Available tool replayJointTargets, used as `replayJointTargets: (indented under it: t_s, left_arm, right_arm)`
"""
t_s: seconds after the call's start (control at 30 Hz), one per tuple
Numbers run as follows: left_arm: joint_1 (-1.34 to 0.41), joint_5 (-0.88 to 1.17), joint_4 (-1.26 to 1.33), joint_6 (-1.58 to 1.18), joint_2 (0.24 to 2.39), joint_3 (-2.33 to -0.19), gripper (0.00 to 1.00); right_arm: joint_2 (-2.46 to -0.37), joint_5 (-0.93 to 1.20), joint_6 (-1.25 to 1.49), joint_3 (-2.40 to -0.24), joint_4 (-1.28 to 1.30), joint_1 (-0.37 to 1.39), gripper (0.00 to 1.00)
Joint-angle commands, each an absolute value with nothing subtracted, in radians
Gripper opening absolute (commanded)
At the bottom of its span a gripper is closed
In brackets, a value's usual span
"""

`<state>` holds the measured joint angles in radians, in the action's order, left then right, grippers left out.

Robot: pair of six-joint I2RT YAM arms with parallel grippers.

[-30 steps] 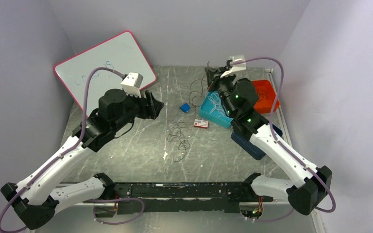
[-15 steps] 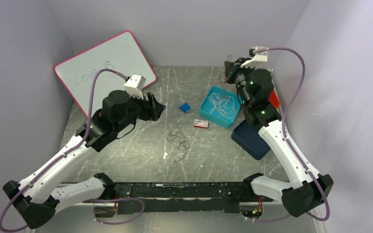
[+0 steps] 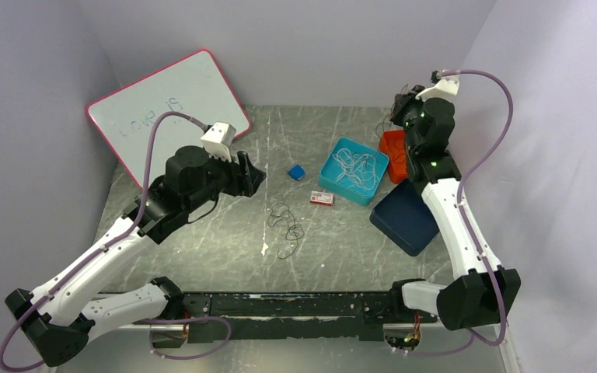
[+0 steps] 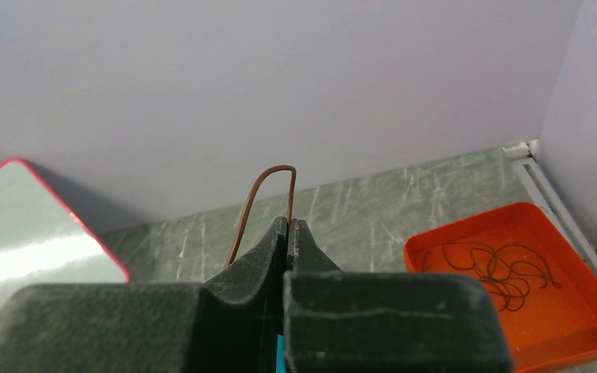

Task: Untangle the cables

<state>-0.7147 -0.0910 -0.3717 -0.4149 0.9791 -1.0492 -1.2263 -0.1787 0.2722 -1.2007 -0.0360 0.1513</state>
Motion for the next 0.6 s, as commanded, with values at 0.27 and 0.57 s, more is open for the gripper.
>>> replayJointTargets:
  t_s: [0.27,0.57]
  left_arm:
    - [-0.710,-0.048,-0.378,-0.391,0.987,-1.039,0.70]
    - [-0.710,-0.041,-0.384,-0.377,1.012,-1.052,0.69]
  right_arm:
    - [-1.328,-0.078,0.365,-1.247,-0.142,-0.072,0.00]
    - [-1.447,-0.025,0.332,-1.280,-0.201,-0.195,0.00]
